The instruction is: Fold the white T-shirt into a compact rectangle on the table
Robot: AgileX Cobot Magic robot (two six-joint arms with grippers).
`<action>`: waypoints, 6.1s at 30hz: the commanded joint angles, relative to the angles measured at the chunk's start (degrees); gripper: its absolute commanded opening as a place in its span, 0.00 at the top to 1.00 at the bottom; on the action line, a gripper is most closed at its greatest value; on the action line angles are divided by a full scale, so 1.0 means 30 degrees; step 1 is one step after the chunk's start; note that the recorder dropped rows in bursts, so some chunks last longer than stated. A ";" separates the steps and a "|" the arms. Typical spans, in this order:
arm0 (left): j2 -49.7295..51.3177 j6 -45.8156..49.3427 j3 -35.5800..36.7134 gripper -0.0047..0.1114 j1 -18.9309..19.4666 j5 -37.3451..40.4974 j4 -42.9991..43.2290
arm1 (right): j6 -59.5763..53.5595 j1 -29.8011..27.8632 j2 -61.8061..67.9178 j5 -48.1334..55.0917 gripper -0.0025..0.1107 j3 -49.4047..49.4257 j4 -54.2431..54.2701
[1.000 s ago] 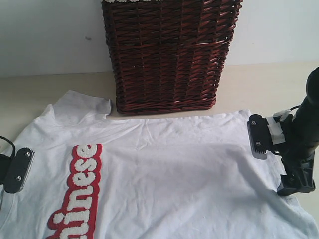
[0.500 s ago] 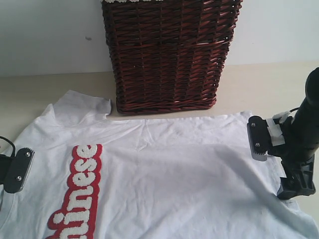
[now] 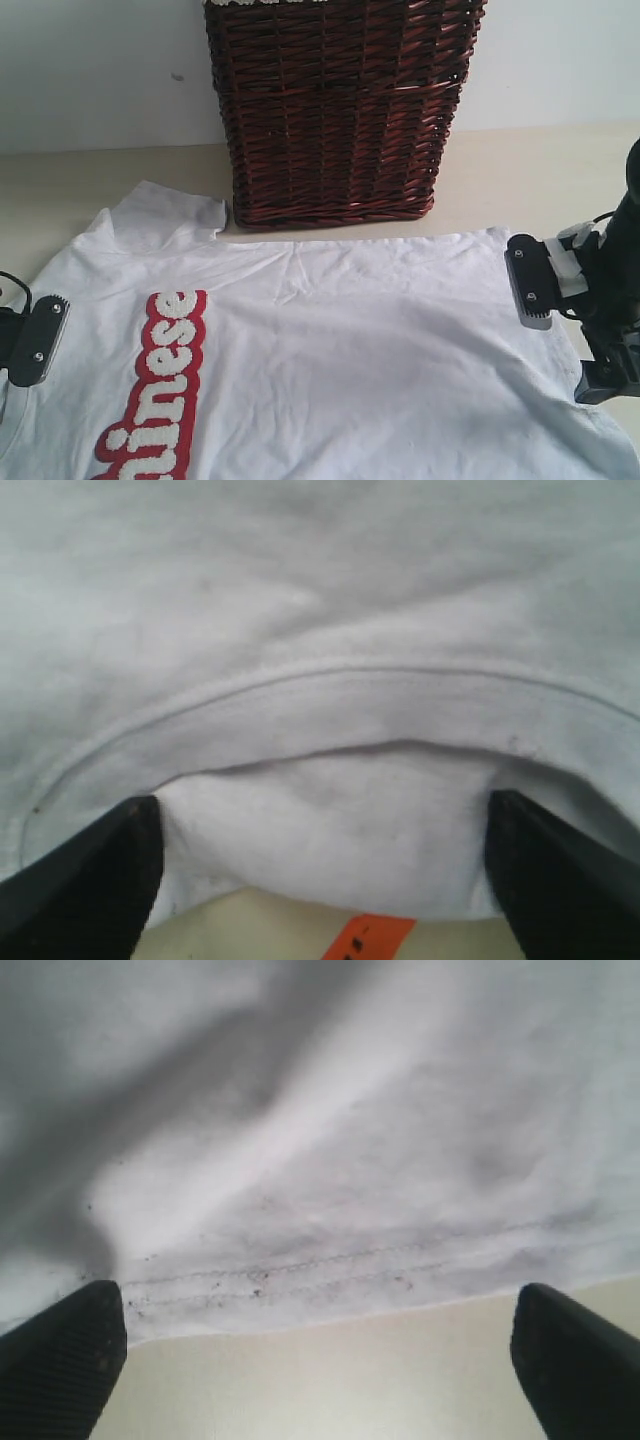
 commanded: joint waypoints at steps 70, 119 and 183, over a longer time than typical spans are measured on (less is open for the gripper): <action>0.0330 -0.0140 0.0104 0.24 0.0063 -0.1658 -0.0252 | -0.0381 0.0004 0.1832 0.1861 0.05 -0.0425 0.0876; 0.0330 -0.0792 0.0104 0.96 0.0023 -0.1806 -0.1279 | 0.3617 0.0004 0.2536 0.2280 0.98 -0.0425 0.0206; -1.3475 -1.3463 0.2380 0.96 -0.0553 -0.1674 0.6253 | 1.4620 0.0004 -1.1188 0.1025 0.98 0.1107 -0.4236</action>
